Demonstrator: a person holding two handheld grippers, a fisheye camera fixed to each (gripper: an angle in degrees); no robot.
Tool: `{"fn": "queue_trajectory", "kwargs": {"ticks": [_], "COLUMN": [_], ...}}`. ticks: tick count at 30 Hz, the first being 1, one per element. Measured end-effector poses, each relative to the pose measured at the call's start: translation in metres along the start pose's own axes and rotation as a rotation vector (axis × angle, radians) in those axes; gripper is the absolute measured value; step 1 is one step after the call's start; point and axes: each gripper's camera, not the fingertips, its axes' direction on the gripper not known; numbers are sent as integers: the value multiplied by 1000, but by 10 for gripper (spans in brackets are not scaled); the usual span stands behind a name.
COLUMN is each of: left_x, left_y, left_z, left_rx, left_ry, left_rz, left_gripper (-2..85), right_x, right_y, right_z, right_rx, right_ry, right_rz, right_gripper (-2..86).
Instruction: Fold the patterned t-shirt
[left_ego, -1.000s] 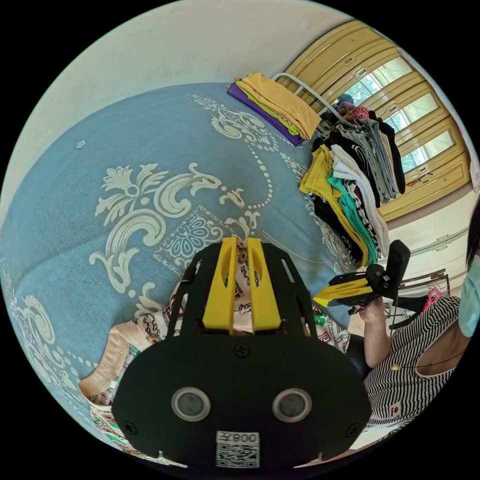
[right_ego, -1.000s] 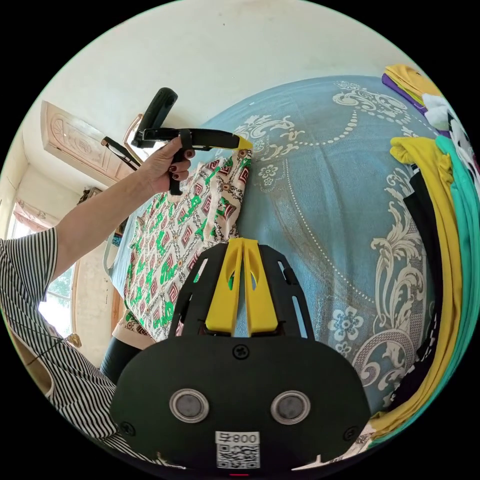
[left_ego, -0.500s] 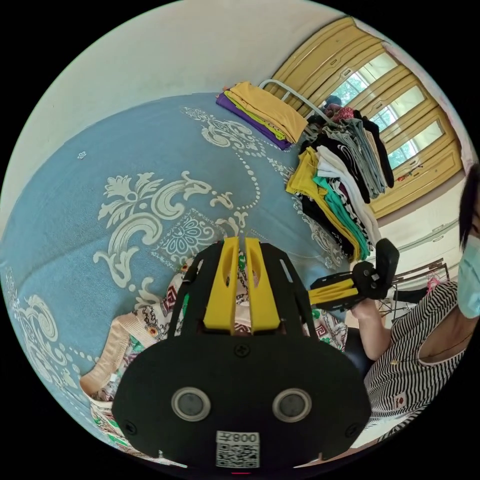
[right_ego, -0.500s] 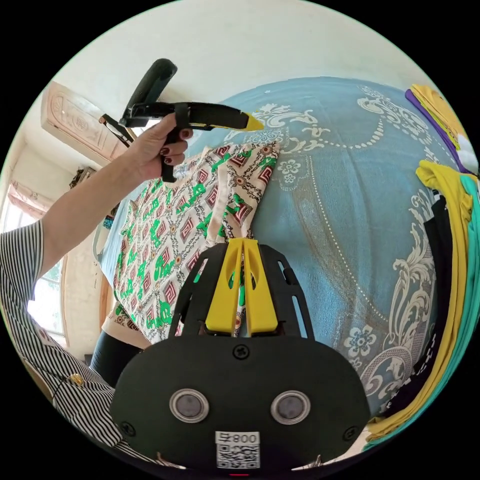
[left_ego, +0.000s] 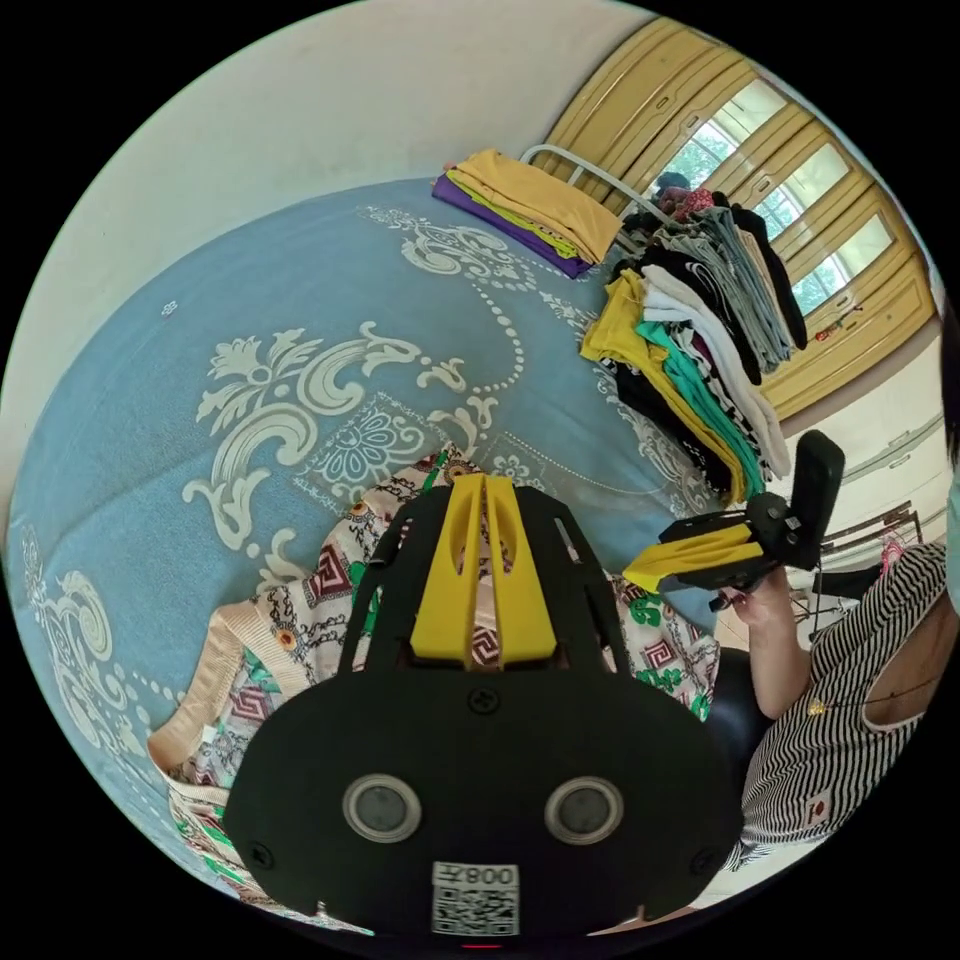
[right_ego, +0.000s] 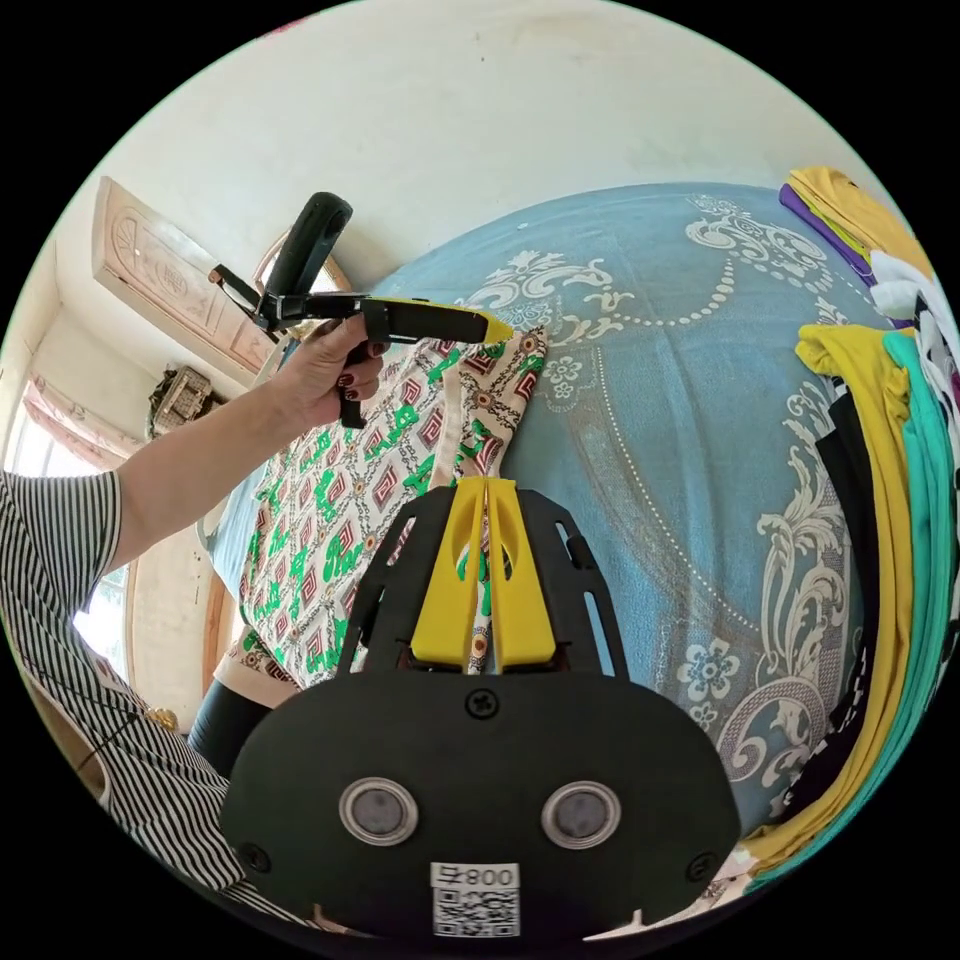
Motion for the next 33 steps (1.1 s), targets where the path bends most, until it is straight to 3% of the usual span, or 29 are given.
{"fn": "queue_trajectory", "kwargs": {"ticks": [5, 7, 15, 18, 27, 33], "left_x": [14, 18, 20, 13, -16, -55], "left_y": [61, 75, 132, 162, 288, 482], "left_z": [6, 21, 8, 19, -44, -123], "left_rx": [-66, -132, -53, -105, 103, 232], "left_ry": [128, 86, 68, 61, 96, -67], "left_rz": [103, 117, 170, 156, -44, -503], "left_gripper": [1, 1, 1, 1, 4, 15], "right_x": [-7, -8, -19, -24, -32, -4], "right_y": [-5, -6, -6, -8, 1, 24], "right_z": [26, 34, 34, 53, 58, 42], "right_rx": [-92, -117, -49, -117, -15, 172], "right_ry": [-14, 7, 12, 45, 67, -115], "right_rz": [-23, -18, -27, -28, -17, 106], "right_gripper": [1, 1, 1, 1, 1, 1]}}
